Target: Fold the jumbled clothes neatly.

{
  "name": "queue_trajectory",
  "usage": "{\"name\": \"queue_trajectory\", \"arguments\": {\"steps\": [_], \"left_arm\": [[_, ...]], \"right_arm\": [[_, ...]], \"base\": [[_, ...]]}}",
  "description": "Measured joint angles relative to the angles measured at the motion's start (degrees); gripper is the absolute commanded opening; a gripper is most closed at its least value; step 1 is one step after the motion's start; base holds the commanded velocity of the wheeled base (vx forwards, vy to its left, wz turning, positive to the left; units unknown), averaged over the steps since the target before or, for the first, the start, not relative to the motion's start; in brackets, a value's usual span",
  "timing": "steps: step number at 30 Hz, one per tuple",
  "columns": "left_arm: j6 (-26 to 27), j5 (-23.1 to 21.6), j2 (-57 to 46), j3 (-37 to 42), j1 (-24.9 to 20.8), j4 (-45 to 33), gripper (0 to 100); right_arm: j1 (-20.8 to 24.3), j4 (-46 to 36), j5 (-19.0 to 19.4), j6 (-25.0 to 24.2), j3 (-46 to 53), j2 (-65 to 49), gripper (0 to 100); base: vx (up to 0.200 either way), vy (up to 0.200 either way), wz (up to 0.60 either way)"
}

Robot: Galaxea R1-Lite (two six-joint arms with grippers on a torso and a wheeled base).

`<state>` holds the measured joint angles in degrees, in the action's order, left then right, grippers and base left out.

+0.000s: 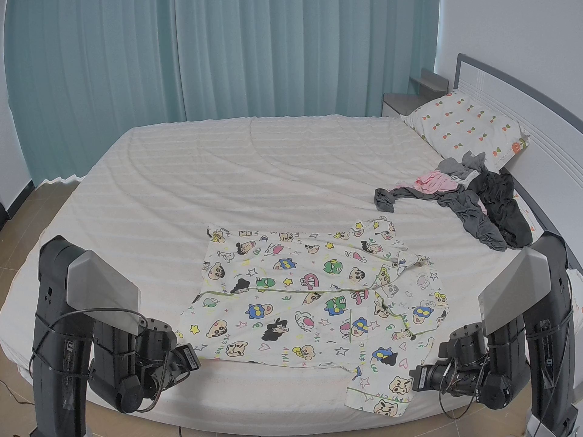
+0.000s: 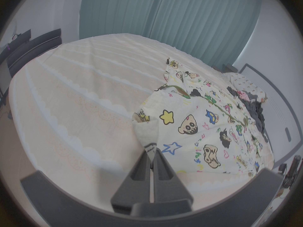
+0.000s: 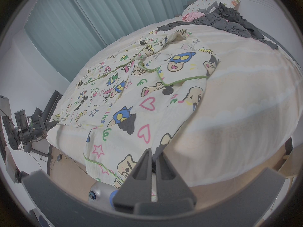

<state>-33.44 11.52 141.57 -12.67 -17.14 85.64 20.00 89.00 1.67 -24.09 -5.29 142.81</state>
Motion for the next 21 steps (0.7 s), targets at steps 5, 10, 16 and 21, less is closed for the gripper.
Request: {"name": "queue_trajectory", "arguments": {"steps": [5,10,16,21], "left_arm": [[1.04,-0.15,-0.20,1.84,-0.69,0.02,0],[2.97,-0.35,-0.23,4.29,-1.88,-0.09,0],[3.44,-0.83,-0.23,6.33,-2.40,-0.07,0],[3.45,-1.40,-0.23,6.94,-2.40,-0.05,0]], "right_arm": [[-2.60,0.00,4.29,2.34,1.94,-0.37,0],[-4.08,0.00,5.66,3.84,3.67,-0.43,0],[-4.22,-0.02,7.88,4.41,4.22,-0.37,0],[-4.02,-0.02,8.03,4.52,4.28,0.10,100]], "base": [[0.000,0.000,0.00],[0.000,0.000,0.00],[0.000,0.000,0.00],[0.000,0.000,0.00]]}}
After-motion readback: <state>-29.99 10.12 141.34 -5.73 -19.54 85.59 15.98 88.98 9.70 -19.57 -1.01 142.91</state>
